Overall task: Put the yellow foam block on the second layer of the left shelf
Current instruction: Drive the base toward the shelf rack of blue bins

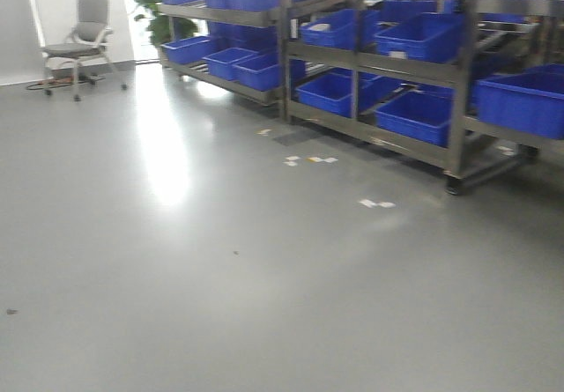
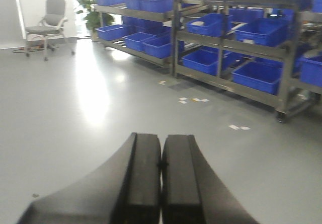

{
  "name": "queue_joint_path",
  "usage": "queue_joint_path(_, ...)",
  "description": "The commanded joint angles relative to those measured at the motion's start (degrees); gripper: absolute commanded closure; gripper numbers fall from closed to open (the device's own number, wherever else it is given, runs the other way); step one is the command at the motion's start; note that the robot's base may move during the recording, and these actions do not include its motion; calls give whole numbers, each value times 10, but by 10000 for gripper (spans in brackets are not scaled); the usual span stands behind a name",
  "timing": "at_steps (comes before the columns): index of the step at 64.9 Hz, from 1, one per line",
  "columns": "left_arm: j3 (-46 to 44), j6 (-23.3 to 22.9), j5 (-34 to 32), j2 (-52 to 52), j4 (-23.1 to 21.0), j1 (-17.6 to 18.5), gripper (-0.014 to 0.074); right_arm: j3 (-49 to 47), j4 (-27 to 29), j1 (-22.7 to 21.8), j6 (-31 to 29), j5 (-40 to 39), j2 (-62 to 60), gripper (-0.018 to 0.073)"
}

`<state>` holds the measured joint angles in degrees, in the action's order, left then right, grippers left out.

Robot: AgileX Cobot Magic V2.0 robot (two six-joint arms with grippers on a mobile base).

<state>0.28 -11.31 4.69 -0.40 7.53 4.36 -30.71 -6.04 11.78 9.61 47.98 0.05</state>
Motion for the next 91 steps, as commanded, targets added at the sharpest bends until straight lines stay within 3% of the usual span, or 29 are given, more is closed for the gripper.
queue_joint_path(1,15,-2,-50,4,-4,3,460,-14,-7,-5,-5,-50,11,233)
queue_joint_path(91,15,-2,-50,4,-4,3,460,-14,-7,-5,-5,-50,11,233)
